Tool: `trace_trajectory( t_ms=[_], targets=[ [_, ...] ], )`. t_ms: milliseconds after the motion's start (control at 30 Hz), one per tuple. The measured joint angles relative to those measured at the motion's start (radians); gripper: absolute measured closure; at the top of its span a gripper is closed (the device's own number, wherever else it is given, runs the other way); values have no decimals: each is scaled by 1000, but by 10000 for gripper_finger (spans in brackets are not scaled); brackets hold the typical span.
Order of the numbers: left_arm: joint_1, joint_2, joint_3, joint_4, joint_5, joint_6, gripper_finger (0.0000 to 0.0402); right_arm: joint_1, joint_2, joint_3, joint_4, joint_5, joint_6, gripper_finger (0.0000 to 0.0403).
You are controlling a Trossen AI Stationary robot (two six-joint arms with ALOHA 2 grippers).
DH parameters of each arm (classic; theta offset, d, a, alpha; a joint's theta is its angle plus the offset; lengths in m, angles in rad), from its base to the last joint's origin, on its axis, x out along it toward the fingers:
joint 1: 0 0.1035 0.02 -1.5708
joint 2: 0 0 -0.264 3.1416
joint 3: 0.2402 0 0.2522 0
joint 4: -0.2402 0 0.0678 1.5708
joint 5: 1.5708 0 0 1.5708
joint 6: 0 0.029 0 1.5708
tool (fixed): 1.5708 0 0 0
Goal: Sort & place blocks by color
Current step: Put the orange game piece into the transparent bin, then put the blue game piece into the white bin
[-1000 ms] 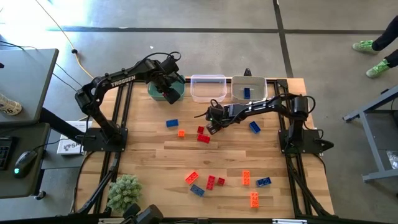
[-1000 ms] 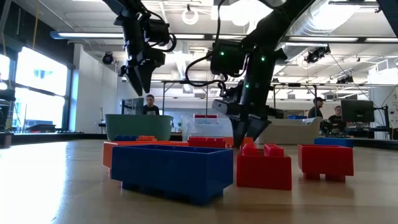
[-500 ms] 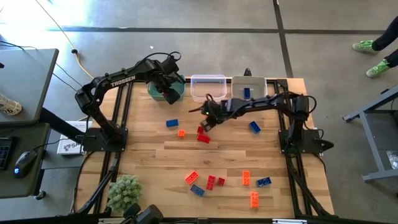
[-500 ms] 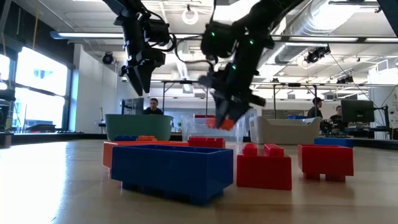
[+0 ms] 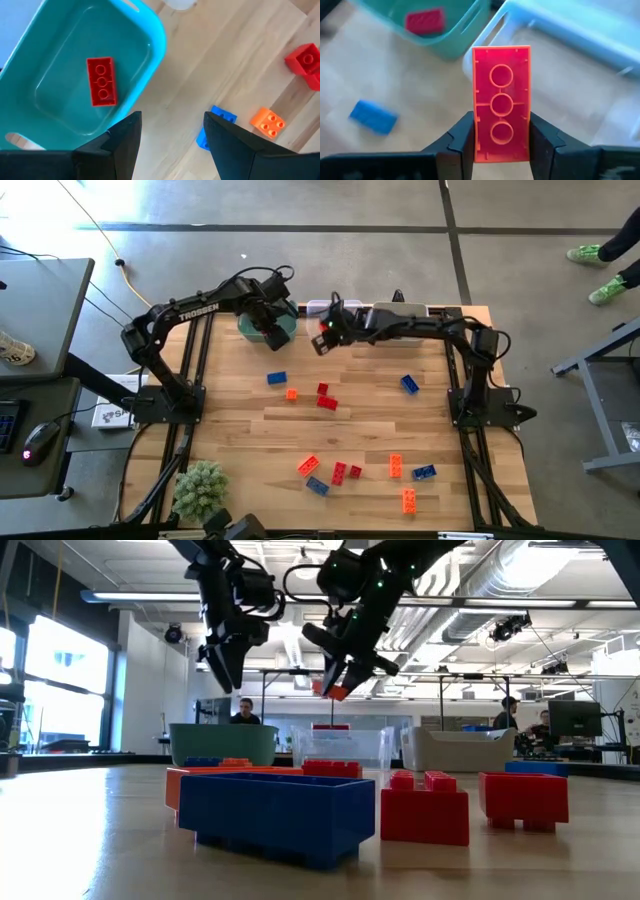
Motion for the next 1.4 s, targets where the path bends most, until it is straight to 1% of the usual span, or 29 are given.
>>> trace_trajectory(
  t_ms=[100,233,400,633,767,933,1067,1167,1400],
  targets=[
    [-23,0,0,0,0,4,197,-50,0,0,8,3,-37,290],
    [-54,0,0,0,0,4,197,-124,0,0,6,-14,-125,290],
    [-88,0,0,-21,0,4,197,-217,0,0,11,-151,-232,290],
    [-128,0,0,-67,0,-40,197,-294,30,0,-4,-253,-357,284],
    [-146,0,0,-98,1,-63,197,-304,45,0,-11,-297,-416,255],
    [-167,0,0,-109,1,-103,197,-301,46,-1,-25,-315,-482,227],
    [-182,0,0,-113,0,-112,197,-301,46,-1,-29,-320,-506,220],
    [-193,0,0,-118,-1,-136,197,-302,46,-1,-29,-319,-509,219],
    [-205,0,0,-127,-1,-137,197,-311,46,-1,-29,-319,-523,218]
  ],
)
